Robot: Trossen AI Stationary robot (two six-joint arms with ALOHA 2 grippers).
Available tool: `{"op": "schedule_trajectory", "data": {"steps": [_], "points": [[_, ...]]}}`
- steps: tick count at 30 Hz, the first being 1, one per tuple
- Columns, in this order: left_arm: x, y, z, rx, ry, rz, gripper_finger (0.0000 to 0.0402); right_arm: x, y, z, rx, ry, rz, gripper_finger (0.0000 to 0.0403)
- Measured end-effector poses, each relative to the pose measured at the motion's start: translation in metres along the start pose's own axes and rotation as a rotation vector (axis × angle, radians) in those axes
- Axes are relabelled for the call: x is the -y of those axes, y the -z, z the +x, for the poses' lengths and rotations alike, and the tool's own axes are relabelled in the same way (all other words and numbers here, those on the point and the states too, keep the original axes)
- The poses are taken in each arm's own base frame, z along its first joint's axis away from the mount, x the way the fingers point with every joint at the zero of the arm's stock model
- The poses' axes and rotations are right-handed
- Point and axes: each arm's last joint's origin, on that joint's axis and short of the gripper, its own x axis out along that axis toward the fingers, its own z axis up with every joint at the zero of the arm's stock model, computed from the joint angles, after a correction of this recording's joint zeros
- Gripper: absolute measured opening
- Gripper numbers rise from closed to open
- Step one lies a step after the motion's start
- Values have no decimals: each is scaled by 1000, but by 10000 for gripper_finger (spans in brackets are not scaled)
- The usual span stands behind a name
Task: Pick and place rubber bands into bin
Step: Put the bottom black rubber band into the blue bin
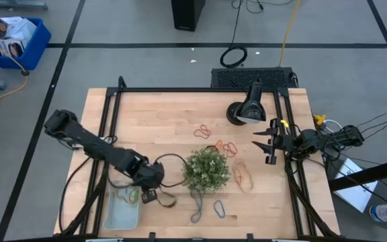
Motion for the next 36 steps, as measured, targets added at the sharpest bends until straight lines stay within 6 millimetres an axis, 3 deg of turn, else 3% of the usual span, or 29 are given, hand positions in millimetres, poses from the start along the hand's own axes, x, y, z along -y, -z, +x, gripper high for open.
{"op": "schedule_trajectory", "data": {"steps": [11, 16, 19, 23, 30, 36], "points": [[14, 16, -113, 44, 121, -63, 3, 0, -1, 0, 5, 3, 8, 146], [20, 31, -143, 33, 181, -136, 6, 0, 1, 0, -9, -3, 48, 146], [21, 37, -141, 25, 149, -160, 3, -1, 3, 0, -33, -10, 82, 146], [16, 50, -123, -42, 7, -158, 8, -1, 3, 0, -34, -12, 100, 146], [6, 70, -79, -156, -114, -176, 9, -1, 3, 0, -35, -11, 206, 146], [-2, 81, -31, -147, -83, -133, 4, -2, 4, 0, -44, -12, 267, 146]]}}
